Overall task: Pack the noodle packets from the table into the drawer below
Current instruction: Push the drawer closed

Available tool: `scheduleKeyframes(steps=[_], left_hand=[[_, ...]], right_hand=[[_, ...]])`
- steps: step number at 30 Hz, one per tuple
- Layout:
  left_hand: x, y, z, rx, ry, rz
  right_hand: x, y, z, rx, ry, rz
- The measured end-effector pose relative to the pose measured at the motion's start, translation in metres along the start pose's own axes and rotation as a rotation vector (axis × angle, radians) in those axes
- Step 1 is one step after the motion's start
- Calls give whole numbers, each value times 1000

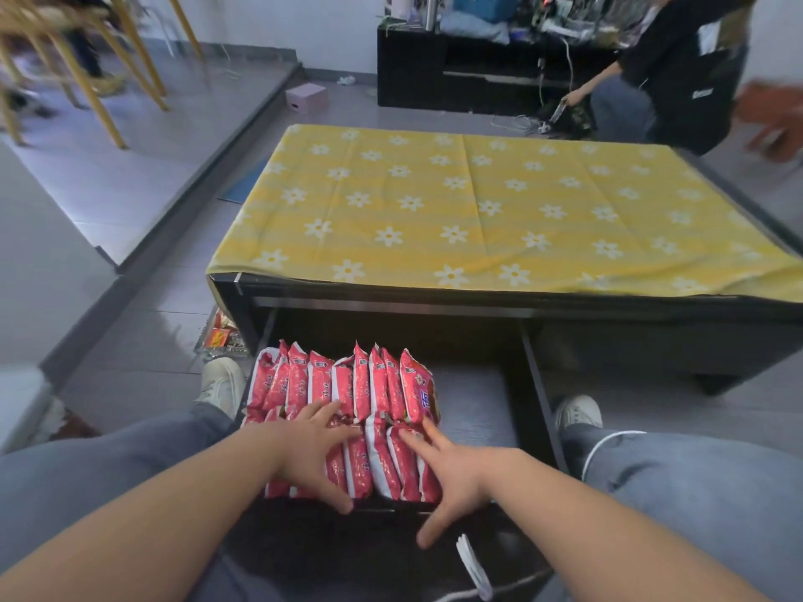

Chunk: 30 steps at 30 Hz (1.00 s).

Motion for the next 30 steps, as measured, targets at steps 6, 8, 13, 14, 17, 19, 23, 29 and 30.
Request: scheduleKeyframes(steps=[6, 8, 13, 14, 17, 19, 23, 29, 30], left_hand=[[-15, 0, -6, 9, 126, 21], [-10, 1, -7, 2, 153, -23], [7, 2, -8, -9, 171, -123], [11, 2, -7, -8, 174, -148], [24, 4, -3, 3, 173, -218], [33, 6, 3, 26, 147, -265], [55, 7, 24, 106, 46, -382], [88, 2, 43, 210, -99, -631], [93, 0, 47, 232, -123, -677]], right_hand=[[0, -8, 8, -15, -228, -90], [7, -9, 8, -11, -249, -141], [23, -4, 4, -26, -293, -256], [26, -3, 3, -35, -304, -284], [38, 2, -4, -70, -322, -369], [48, 4, -11, -105, -293, -424], [71, 6, -24, -177, -195, -548], [108, 1, -42, -294, -100, -764], [114, -1, -47, -312, -79, -800]])
Point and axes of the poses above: each hand's wrist, its own y-axis towards the middle knuckle, its own x-axis out of the back of the hand, z = x × y, the point moved 10 cm from there along y, towards the middle knuckle
